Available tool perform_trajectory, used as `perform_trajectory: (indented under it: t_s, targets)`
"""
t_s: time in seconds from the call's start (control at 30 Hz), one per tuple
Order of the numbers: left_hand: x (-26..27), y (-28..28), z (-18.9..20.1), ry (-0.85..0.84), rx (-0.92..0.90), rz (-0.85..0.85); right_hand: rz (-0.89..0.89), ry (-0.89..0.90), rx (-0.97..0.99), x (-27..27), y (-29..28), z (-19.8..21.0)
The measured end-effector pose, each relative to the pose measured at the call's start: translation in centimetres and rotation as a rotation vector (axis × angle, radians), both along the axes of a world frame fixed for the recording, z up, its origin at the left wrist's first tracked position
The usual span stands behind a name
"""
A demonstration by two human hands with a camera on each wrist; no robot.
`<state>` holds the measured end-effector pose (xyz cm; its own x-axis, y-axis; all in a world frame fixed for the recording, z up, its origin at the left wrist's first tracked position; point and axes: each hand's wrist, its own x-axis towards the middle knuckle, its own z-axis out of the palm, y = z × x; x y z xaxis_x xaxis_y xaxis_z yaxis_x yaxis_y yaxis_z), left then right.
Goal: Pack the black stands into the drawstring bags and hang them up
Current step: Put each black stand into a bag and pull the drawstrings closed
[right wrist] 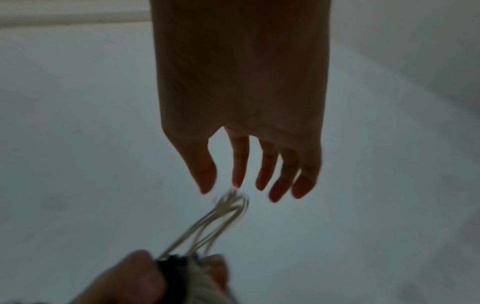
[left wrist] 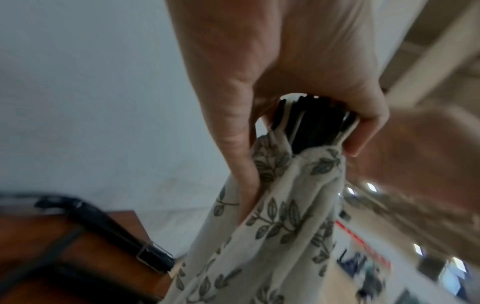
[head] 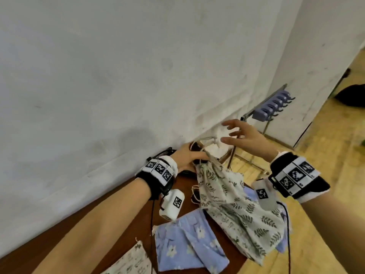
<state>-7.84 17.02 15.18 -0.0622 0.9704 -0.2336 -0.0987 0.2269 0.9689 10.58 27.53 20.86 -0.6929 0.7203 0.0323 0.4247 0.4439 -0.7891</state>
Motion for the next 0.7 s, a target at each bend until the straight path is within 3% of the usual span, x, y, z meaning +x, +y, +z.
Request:
perform_trajectory:
  t_s: [0.07, 0.17, 0.23, 0.3, 0.33, 0.4, 0.43, 0.5, 0.53, 0.6, 0.63, 0.7]
  targets:
    - [-0.5, 1.1, -0.4, -0.194, -0.02, 0.037, 0.014, -0.168, -0.114, 2.4, 1.3, -1.8]
    - [-0.9, 2.3, -1.2, -0.39, -0.09, 0.051, 0.213, -0.459, -0.195, 3.9, 1.3, -7.3]
    - [-0.6, 2.9, -2.3, -0.404, -0.128, 0.02, 0.212, -0.541, -0.156, 3.9, 0.6, -11.2]
    - [-0.4, 3.4, -4.3, -0.329, -0.222, 0.007, 0.14, -0.529, -0.064, 3.8, 0.2, -14.8]
    - [-0.3, 3.5, -5.5, -0.389, -0.252, 0.011, 0.112, -0.501, -0.082, 3.9, 0.2, -16.5]
    - [-0.7, 3.7, -8.5, -0.52, -0.318, 0.092, 0.087, -0.412, -0.278, 3.8, -0.4, -19.1]
    - [-1.1, 3.7, -10.0, -0.503, -0.374, 0.133, 0.073, -0.366, -0.375, 3.8, -0.8, -20.2]
    - [-2.0, 2.9, -13.0, -0.224, -0.507, 0.225, 0.03, -0.294, -0.501, 3.7, -1.7, -21.9]
    - [-2.8, 2.2, -14.8, 0.025, -0.581, 0.215, 0.007, -0.283, -0.539, 3.6, -2.0, -22.5]
    - [-4.6, -0.1, -20.0, 0.63, -0.722, 0.022, -0.001, -0.311, -0.585, 3.4, -2.4, -23.6]
    - [-5.3, -1.4, -22.5, 0.852, -0.771, -0.113, 0.002, -0.336, -0.576, 3.1, -2.5, -24.2]
    - [-5.9, -4.0, -25.9, 1.081, -0.83, -0.31, 0.024, -0.419, -0.519, 2.6, -2.7, -25.2]
